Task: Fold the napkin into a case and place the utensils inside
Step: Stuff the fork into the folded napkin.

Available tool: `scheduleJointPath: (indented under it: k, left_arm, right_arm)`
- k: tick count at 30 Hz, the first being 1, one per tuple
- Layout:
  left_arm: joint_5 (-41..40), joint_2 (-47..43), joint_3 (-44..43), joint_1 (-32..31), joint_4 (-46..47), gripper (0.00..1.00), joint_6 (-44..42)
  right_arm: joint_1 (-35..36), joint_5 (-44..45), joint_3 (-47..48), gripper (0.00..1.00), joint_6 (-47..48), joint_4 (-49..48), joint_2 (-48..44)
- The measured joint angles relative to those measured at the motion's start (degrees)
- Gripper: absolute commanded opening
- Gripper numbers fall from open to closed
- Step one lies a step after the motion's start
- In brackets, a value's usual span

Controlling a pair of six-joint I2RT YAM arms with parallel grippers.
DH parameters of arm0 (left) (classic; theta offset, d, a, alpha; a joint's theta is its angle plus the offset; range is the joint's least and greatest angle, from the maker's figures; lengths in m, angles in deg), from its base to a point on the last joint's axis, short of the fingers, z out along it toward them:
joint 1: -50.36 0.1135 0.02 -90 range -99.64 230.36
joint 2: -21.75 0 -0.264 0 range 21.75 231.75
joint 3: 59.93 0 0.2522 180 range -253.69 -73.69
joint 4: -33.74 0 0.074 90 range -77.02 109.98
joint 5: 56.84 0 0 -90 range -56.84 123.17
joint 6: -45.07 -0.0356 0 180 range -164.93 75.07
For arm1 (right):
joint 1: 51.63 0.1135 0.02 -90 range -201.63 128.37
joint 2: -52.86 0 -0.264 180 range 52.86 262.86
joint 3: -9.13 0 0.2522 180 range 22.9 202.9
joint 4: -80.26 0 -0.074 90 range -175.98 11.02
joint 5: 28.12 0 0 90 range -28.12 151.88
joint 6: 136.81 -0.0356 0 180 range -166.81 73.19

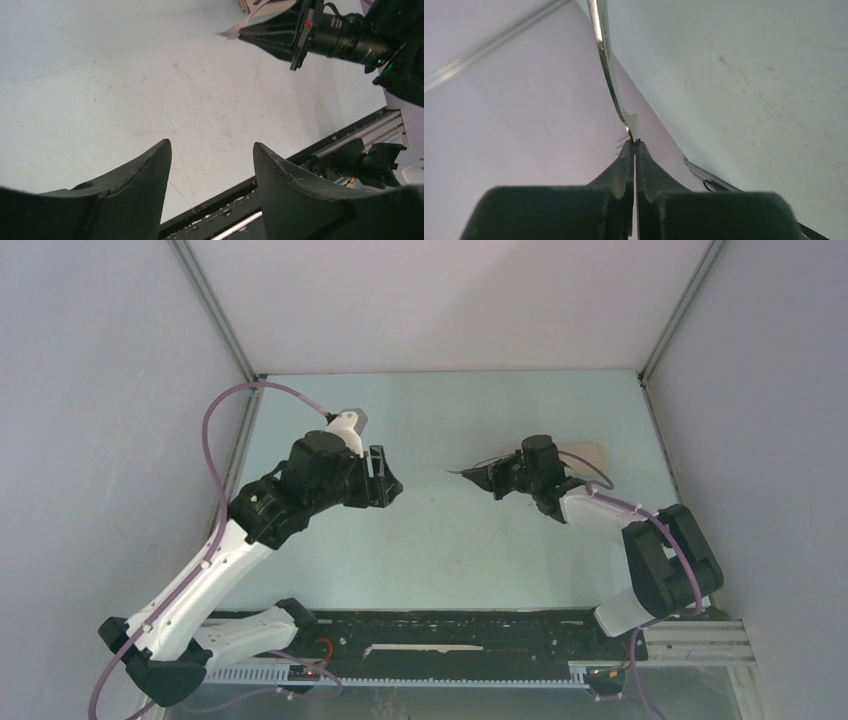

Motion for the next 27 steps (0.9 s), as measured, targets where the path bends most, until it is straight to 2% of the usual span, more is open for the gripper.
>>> scheduleJointPath:
  k: [3,9,27]
  left_arm:
    - [0.96,-0.70,0.39,0.00,-0.22,0.68,0.02]
    - [2.21,-2.16,0.39,0.00,-0.15,0.68,0.11]
    - [3.50,-2.54,0.39,0.00,0.70,0.68,0.52]
  right_arm:
    - [-2.49,1.16,1.29,0.00,-2.27,5.31,0.00]
    - [-5.14,2.29,1.44,0.00,-5.77,9.73,0.00]
    - [-10.49,0.98,3.15,0.00,-10.10,10.32,8.76]
